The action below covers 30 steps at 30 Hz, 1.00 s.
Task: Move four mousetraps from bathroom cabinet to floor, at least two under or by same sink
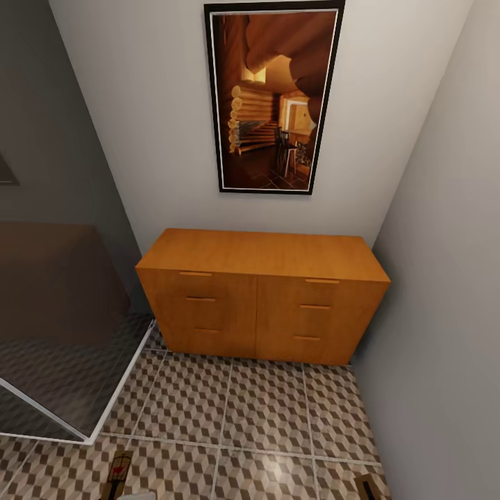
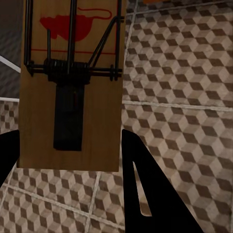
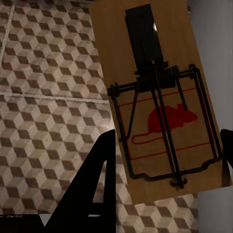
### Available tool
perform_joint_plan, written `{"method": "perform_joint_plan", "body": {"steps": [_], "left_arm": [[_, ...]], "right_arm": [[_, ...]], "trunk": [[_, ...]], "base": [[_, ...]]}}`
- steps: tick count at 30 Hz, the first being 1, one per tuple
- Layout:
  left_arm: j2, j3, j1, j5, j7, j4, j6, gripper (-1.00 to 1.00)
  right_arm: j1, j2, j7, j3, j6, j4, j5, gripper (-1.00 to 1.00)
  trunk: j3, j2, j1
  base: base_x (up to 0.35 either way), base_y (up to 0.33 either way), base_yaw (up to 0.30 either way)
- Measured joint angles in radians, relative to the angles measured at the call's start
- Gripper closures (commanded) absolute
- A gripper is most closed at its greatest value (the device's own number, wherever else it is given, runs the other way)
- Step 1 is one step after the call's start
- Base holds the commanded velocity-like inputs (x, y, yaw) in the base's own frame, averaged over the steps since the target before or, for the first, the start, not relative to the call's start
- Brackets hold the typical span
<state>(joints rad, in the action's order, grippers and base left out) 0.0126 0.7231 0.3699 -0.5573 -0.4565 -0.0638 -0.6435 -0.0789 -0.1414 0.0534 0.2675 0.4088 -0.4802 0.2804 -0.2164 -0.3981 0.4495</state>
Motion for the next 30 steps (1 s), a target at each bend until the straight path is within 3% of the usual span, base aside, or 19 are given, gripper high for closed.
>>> {"method": "perform_joint_plan", "body": {"steps": [7,30], "left_arm": [[0.0,0.0,0.0,0.0,0.0,0.0,0.001,1.0],[0.0,0.001,0.0,0.0,0.0,0.0,0.001,1.0]], "right_arm": [[0.0,0.0,0.003,-0.001,0.0,0.0,0.0,1.0],[0.0,0.002,0.004,-0.001,0.0,0.002,0.0,1.0]], "trunk": [[-0.001,0.0,0.0],[-0.016,0.0,0.0]], "base": [[0.0,0.0,0.074],[0.0,0.0,0.26]]}}
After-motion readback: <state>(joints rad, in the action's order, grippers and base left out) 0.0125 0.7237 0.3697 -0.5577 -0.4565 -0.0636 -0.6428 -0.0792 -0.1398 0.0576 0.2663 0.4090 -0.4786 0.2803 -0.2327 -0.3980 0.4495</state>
